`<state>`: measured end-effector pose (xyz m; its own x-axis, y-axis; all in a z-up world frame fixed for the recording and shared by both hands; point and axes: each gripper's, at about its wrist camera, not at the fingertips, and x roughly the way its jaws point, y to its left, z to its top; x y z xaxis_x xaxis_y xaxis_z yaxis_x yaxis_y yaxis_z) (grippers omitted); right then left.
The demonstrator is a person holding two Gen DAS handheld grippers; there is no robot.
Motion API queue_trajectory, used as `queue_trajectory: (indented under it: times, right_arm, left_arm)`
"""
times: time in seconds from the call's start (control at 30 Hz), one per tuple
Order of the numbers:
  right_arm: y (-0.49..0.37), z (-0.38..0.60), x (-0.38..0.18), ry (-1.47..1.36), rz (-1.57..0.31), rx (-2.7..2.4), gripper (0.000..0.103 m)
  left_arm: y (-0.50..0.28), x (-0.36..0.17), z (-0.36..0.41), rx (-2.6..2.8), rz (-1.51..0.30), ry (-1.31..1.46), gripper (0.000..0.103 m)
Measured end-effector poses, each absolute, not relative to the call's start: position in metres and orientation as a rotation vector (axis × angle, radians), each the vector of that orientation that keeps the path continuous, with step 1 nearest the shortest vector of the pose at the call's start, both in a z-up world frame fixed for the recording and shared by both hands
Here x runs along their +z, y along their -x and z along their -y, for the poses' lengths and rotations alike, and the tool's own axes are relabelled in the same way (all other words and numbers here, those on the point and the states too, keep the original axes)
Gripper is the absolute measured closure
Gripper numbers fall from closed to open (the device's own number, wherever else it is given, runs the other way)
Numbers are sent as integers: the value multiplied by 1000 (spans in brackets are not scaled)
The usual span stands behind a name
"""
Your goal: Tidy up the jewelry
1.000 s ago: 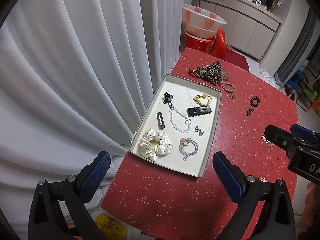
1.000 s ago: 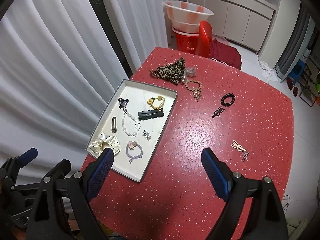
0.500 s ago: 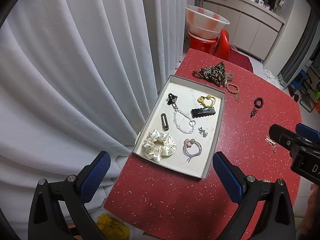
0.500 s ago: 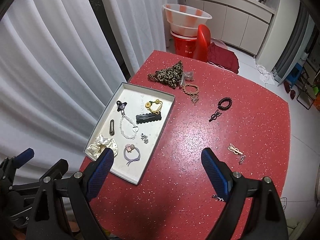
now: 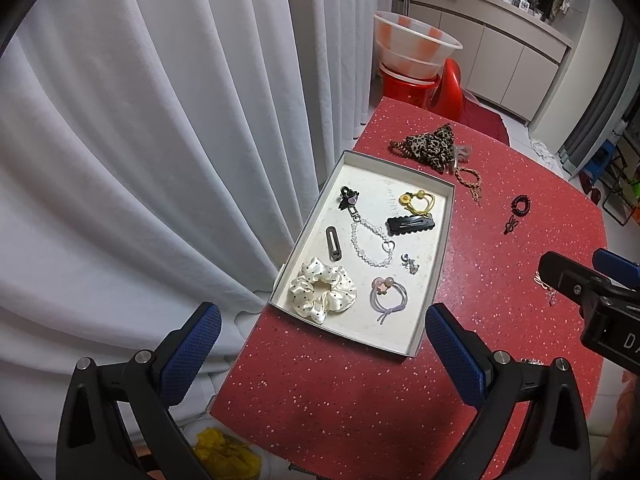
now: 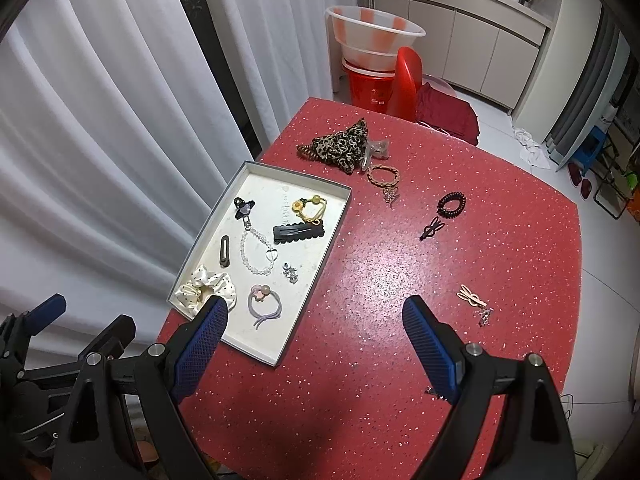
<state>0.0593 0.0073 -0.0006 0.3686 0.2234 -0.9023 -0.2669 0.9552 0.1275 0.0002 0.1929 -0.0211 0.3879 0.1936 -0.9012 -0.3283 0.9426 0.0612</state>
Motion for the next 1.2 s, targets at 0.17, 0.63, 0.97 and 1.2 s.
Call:
queue_trajectory:
  times: [0.17,0.63,0.97,1.2]
  right_arm:
    - [-58,-8,-1,44,-1151,317,12]
    - [-56,-12,-2,47,-1153,318,12]
    - [-55,-13,-4,52,-1158,325,12]
    - [-54,-13,-5,54,-1159,330,12]
  left_arm:
    - [1,-21,-194,335,-1125,135,1]
    - [2,-22,-194,335,-1125,135,1]
    - [3,-23,-196,337,-1126,136,1]
    - [3,-25,-197,339,-1126,135,1]
